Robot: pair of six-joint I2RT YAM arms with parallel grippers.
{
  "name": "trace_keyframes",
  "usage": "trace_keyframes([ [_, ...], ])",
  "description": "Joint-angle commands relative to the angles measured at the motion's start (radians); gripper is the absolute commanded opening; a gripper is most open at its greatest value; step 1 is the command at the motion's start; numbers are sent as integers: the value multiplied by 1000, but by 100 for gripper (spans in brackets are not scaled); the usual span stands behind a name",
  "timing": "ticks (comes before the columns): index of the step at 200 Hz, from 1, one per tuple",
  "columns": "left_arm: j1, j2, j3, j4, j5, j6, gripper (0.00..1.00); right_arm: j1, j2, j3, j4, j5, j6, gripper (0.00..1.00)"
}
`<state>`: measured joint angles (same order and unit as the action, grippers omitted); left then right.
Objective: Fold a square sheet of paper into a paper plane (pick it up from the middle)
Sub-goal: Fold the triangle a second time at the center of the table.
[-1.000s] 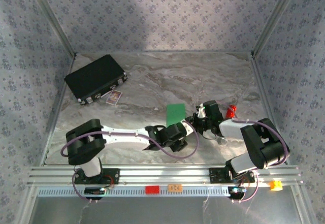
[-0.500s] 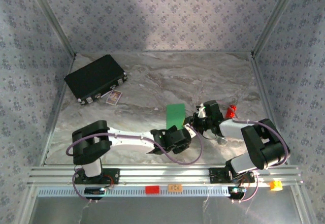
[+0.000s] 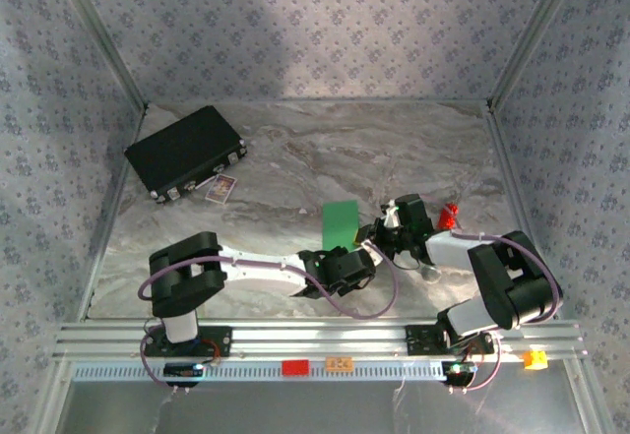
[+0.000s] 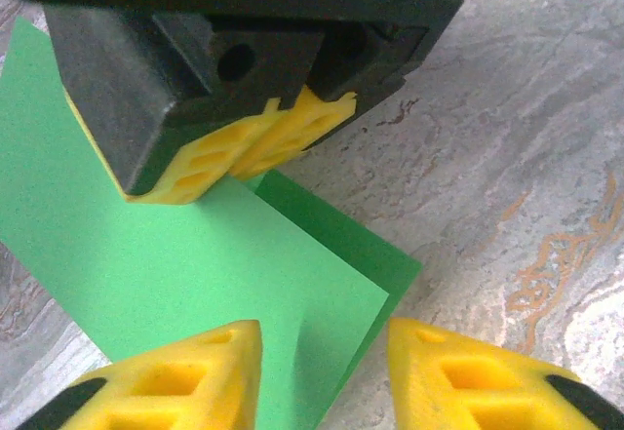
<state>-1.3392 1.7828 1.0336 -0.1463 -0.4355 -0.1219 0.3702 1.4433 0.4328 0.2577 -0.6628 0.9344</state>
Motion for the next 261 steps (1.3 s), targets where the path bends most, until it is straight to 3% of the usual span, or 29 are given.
trace_keyframes([
  [1, 0, 3, 13, -4, -15, 4, 29, -7, -25, 0, -23, -5, -5, 15],
  [35, 0, -1, 9, -1, -8, 2, 13, -10, -42, -5, -31, 0, -3, 16],
  [77, 25, -39, -6, 16, 75, -19, 2, -31, -90, -12, -101, 31, -22, 20],
  [106, 93, -92, -30, 33, 229, -71, 0, -85, -212, -17, -258, 102, -58, 26],
  [133, 200, -130, -75, 85, 486, -164, 0, -120, -361, -18, -397, 161, -98, 30],
  [152, 275, -132, -103, 147, 668, -229, 0, -122, -432, -34, -427, 155, -104, 29],
  [171, 317, -125, -115, 186, 769, -271, 0, -104, -463, -69, -397, 127, -72, 24],
  [203, 354, -117, -136, 228, 816, -315, 0, 1, -430, -94, -327, 119, -33, 12],
  [261, 370, -115, -151, 241, 809, -331, 0, 131, -253, -27, -165, 168, 21, 5],
])
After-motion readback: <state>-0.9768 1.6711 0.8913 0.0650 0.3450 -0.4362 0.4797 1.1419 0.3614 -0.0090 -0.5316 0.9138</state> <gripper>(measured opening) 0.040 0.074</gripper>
